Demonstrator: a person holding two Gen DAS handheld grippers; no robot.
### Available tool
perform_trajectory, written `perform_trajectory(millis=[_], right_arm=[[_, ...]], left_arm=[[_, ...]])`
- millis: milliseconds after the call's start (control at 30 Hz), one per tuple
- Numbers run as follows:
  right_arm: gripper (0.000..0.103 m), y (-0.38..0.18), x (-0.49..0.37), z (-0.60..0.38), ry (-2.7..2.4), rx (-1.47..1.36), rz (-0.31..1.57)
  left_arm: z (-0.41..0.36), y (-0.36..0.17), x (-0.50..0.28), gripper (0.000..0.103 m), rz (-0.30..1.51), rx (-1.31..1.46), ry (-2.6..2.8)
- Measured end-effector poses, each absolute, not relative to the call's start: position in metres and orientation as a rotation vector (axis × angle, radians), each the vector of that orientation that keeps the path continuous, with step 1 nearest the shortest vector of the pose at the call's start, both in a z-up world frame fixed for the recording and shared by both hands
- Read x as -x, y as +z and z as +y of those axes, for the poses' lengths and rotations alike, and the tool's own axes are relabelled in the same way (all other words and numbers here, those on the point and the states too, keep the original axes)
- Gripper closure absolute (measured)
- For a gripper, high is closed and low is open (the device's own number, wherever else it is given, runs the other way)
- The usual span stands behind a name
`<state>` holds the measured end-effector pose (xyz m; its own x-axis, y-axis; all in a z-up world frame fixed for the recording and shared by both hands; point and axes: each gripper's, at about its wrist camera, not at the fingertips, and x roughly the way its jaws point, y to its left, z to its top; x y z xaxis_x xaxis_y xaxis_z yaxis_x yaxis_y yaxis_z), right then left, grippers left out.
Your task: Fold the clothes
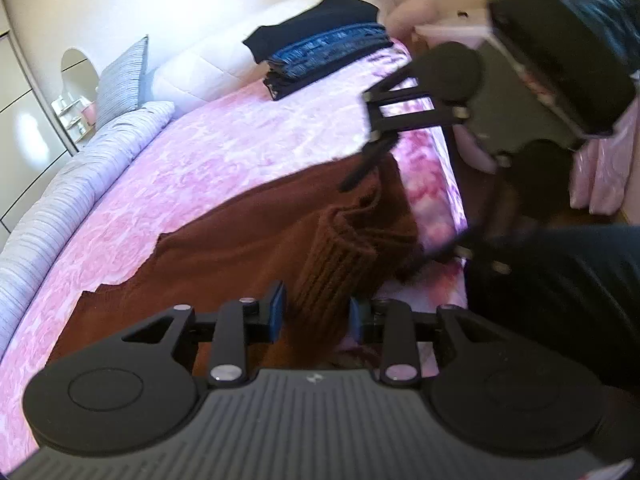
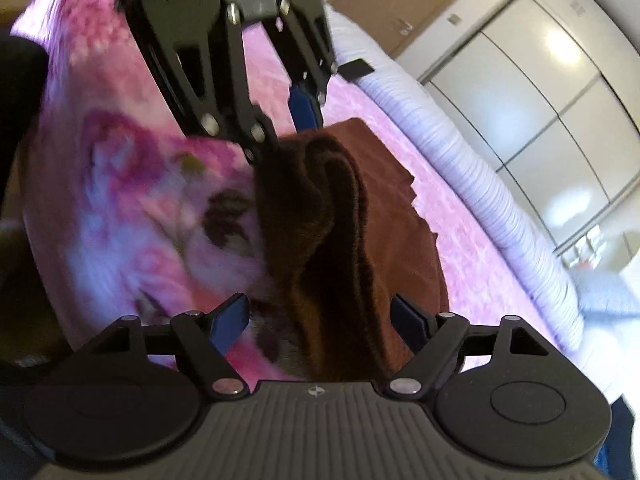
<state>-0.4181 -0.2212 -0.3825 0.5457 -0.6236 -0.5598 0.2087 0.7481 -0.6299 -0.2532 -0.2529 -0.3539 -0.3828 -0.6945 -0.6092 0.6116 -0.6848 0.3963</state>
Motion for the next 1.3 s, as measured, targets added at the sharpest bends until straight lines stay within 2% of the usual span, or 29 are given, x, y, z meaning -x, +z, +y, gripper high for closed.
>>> perform_trajectory(millis=[33,67,100,133,167,233,333,367,400,467,500,600,767,1000,1100,1133,1167,1200,1233,1267,1300], right_arm=[[0.04,-0.386,0.416,-0.225,-0.521,0.573,0.872],[0.055,-0.388,0.416,-0.228,-0.515,0.59,0.884],[0.064,-0.388,0.416,-0.231,-0.509,0.598,0.892],[0.084,-0.386,0.416,-0.233,-0.504,0.589,0.893],[0.093,-0.383,0.417,-0.234,-0.499,0.58,0.894],[0.093,-0.377,0.418,-0.237,-0.493,0.56,0.896],[0.093,-0.366,0.417,-0.237,-0.518,0.519,0.886],[0.093,-0.363,0.417,-0.237,-0.526,0.506,0.882],[0.093,-0.359,0.416,-0.237,-0.534,0.492,0.879],[0.094,-0.352,0.416,-0.237,-0.55,0.465,0.872],[0.094,-0.349,0.415,-0.236,-0.558,0.457,0.871],[0.094,-0.347,0.414,-0.223,-0.553,0.489,0.88],[0.094,-0.323,0.406,-0.174,-0.422,0.505,0.846],[0.094,-0.311,0.382,-0.099,-0.217,0.479,0.775],[0.09,-0.327,0.375,-0.09,-0.214,0.48,0.788],[0.08,-0.329,0.379,-0.087,-0.206,0.497,0.786],[0.055,-0.331,0.383,-0.084,-0.198,0.514,0.784],[0.042,-0.332,0.388,-0.081,-0.194,0.533,0.778],[0.024,-0.332,0.396,-0.077,-0.203,0.551,0.768],[0.019,-0.333,0.405,-0.07,-0.219,0.556,0.768],[0.019,-0.334,0.414,-0.066,-0.238,0.557,0.772]], left_arm=[[-0.246,-0.356,0.256,0.07,-0.155,-1.008,-2.098],[-0.237,-0.359,0.259,0.065,-0.178,-1.021,-2.087],[-0.229,-0.362,0.261,0.052,-0.207,-1.034,-2.071],[-0.22,-0.366,0.264,0.044,-0.253,-1.047,-2.048],[-0.212,-0.372,0.267,0.036,-0.313,-1.059,-2.027],[-0.203,-0.384,0.278,0.033,-0.445,-1.091,-1.967],[-0.199,-0.404,0.295,0.034,-0.623,-1.145,-1.833],[-0.202,-0.408,0.3,0.041,-0.647,-1.162,-1.798],[-0.205,-0.408,0.302,0.066,-0.636,-1.169,-1.787],[-0.208,-0.399,0.3,0.084,-0.555,-1.141,-1.816],[-0.209,-0.395,0.298,0.087,-0.515,-1.127,-1.83],[-0.202,-0.37,0.279,0.089,-0.4,-1.053,-1.887],[-0.154,-0.34,0.237,0.089,-0.392,-1.071,-1.961],[-0.097,-0.354,0.199,0.089,-0.26,-1.125,-1.937],[-0.1,-0.354,0.194,0.089,-0.187,-1.07,-1.951],[-0.102,-0.35,0.191,0.089,-0.164,-1.042,-1.958],[-0.106,-0.343,0.187,0.089,-0.14,-1.009,-1.965],[-0.11,-0.336,0.183,0.089,-0.115,-0.976,-1.972],[-0.114,-0.33,0.178,0.089,-0.091,-0.944,-1.979],[-0.118,-0.323,0.174,0.089,-0.067,-0.911,-1.984],[-0.121,-0.317,0.171,0.089,-0.046,-0.881,-1.99]])
